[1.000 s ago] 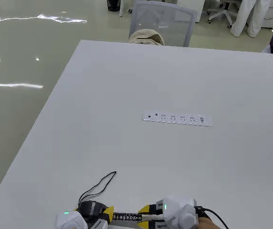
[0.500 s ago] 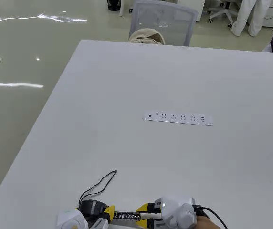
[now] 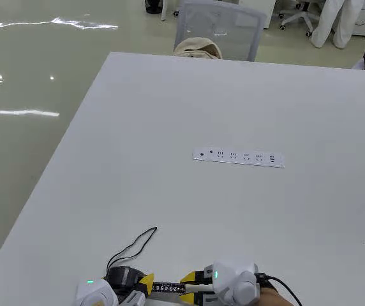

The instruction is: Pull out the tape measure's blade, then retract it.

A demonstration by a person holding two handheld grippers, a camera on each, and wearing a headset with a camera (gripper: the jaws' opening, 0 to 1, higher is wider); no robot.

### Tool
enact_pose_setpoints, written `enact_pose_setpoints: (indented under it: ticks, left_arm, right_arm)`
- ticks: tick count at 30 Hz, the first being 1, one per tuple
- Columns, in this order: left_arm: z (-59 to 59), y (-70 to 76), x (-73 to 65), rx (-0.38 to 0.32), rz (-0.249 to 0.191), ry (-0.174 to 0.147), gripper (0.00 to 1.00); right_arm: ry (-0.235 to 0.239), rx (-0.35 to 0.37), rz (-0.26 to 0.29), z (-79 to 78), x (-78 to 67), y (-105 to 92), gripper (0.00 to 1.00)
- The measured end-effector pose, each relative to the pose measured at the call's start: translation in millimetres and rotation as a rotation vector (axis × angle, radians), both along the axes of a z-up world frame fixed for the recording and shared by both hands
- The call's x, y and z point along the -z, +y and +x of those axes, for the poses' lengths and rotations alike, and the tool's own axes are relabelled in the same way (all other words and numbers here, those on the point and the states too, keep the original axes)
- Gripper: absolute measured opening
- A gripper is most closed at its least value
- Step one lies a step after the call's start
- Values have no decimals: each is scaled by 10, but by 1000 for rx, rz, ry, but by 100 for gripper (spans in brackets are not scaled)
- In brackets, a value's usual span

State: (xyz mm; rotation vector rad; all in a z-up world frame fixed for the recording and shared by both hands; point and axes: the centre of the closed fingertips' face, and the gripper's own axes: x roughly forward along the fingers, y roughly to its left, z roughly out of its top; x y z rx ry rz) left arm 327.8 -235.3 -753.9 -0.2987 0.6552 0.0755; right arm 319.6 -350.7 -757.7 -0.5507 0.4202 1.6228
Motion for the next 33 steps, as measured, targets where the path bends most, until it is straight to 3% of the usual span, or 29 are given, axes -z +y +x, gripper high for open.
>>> enact_pose_setpoints:
  ticks: [15, 33]
  left_arm:
    - [1, 13, -5, -1, -9, -4, 64]
    - [-1, 30, -3, -6, -26, -7, 64]
  right_arm:
    - [2, -2, -3, -9, 43, 76, 13]
    - [-8, -7, 6, -16, -9, 160, 13]
